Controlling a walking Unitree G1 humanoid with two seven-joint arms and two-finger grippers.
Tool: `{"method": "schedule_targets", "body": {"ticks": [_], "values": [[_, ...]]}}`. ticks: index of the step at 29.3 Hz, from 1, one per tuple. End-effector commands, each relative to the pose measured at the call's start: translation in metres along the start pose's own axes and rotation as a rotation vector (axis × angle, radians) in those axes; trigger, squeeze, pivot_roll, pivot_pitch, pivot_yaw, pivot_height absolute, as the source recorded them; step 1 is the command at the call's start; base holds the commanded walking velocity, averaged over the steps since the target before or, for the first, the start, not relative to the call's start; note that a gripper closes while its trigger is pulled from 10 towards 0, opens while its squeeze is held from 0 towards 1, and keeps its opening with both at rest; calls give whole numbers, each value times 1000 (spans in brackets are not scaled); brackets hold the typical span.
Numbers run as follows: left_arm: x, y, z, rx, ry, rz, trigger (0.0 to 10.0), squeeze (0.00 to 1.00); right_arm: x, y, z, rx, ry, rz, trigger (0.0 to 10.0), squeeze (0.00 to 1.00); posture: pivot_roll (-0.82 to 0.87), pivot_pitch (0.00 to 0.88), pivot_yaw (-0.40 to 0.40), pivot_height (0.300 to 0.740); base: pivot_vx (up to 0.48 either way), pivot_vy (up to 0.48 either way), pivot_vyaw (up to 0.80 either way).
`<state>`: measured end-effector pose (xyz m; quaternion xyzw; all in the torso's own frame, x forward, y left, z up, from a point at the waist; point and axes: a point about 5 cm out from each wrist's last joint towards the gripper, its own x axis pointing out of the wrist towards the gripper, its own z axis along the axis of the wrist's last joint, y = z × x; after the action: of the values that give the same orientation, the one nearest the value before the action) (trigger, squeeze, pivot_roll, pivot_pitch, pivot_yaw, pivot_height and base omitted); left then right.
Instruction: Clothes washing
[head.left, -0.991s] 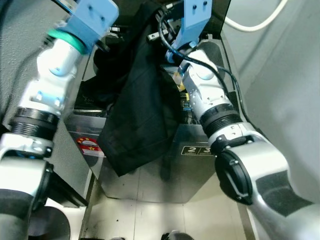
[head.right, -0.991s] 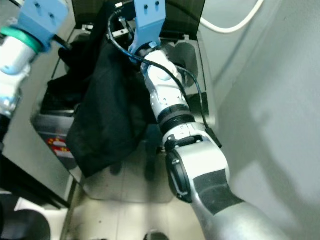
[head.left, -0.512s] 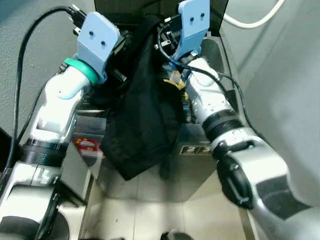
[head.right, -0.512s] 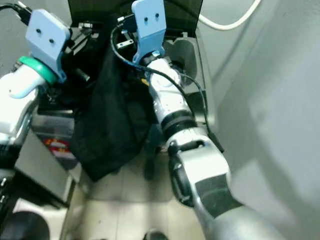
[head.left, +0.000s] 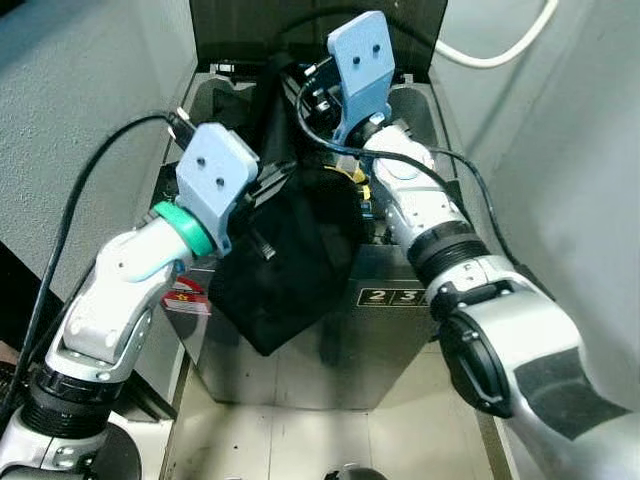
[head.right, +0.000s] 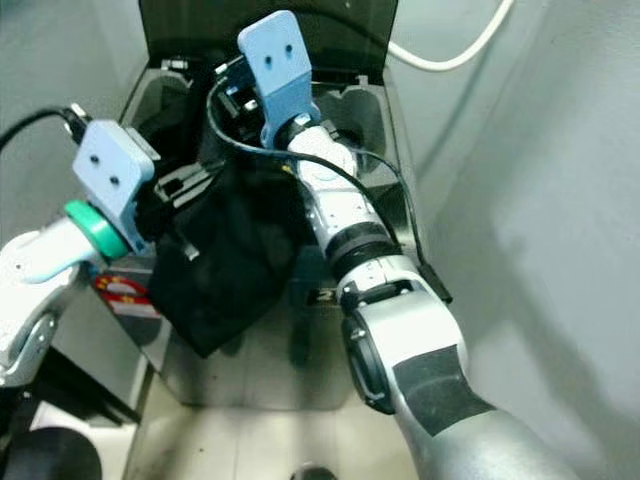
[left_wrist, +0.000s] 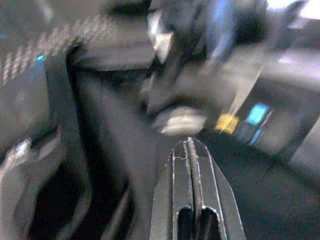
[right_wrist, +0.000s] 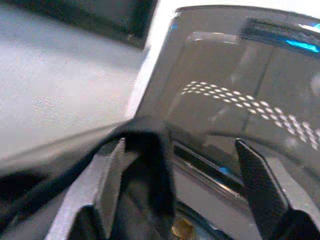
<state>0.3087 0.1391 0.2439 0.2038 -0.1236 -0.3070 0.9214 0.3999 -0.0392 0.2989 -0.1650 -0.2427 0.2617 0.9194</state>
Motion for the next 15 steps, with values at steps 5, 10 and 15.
{"method": "schedule_targets", "body": {"ticks": [5, 10, 15], "values": [[-7, 37, -28, 73, 194, 227, 10000, 0, -19, -10, -22, -250, 106, 152, 10000, 0, 40, 7, 11, 740, 0, 0, 0], [-10, 29, -13, 122, 122, 214, 10000, 0, -42, -32, -32, 30, 51, 16, 10000, 0, 45, 11, 8, 740, 0, 0, 0], [-12, 18, -11, 194, 103, 192, 10000, 0, -75, -37, -41, 363, -64, -97, 10000, 0, 38, 20, 12, 740, 0, 0, 0]]}}
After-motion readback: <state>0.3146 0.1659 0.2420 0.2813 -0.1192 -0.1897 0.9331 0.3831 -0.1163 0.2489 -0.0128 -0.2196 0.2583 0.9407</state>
